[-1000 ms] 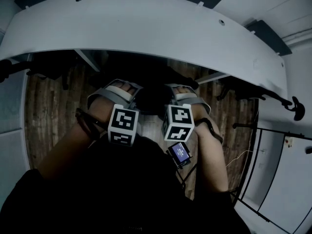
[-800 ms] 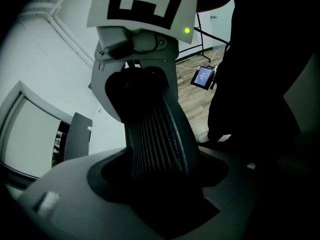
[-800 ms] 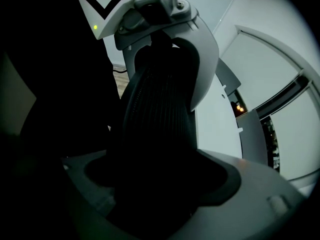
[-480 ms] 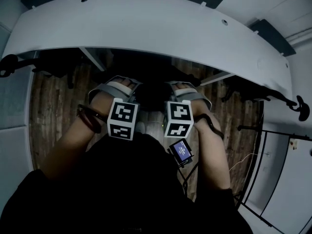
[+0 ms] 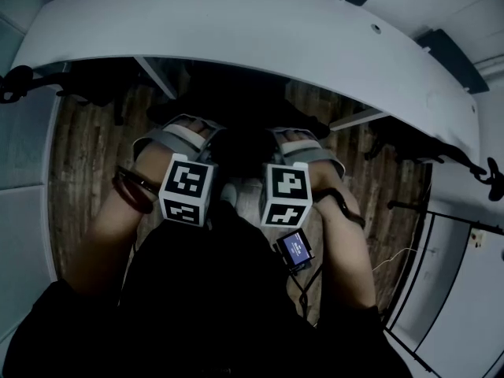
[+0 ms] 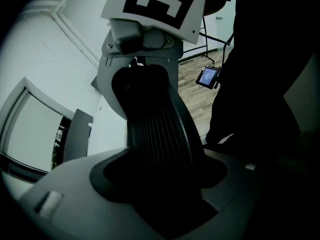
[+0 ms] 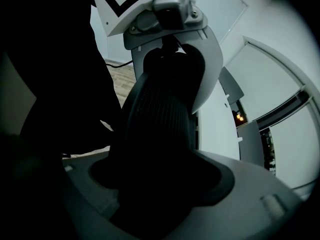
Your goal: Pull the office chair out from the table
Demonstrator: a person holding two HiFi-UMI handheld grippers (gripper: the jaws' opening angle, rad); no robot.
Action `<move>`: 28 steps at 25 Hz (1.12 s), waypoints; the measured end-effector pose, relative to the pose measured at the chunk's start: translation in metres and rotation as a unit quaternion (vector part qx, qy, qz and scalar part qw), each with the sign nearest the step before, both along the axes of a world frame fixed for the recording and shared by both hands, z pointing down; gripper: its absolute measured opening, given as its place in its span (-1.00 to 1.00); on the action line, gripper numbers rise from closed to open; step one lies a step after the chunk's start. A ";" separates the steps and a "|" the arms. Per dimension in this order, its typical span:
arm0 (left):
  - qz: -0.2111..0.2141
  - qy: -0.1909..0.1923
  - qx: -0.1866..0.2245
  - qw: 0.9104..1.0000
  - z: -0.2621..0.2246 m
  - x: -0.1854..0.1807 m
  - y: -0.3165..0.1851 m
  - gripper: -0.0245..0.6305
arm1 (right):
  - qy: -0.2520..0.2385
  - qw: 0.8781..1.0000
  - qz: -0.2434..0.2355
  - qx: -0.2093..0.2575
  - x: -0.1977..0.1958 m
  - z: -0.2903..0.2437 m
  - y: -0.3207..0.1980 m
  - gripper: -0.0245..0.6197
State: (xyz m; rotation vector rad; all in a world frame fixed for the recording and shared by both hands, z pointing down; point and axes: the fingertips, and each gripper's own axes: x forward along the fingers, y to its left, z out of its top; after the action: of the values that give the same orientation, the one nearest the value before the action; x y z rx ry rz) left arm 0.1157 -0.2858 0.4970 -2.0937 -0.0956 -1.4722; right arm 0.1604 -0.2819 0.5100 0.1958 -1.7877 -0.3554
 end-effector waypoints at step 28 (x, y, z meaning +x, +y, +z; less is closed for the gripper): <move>0.057 0.012 0.033 0.998 0.005 -0.112 0.215 0.04 | 0.013 0.998 0.064 0.004 -0.112 0.008 0.222 0.19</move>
State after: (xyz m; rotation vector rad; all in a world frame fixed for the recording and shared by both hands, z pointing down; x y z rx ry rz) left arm 0.0040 -0.0706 0.5023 -2.0192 -0.1525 -1.3651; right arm 0.0487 -0.0597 0.5185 0.3090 -1.7392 -0.2734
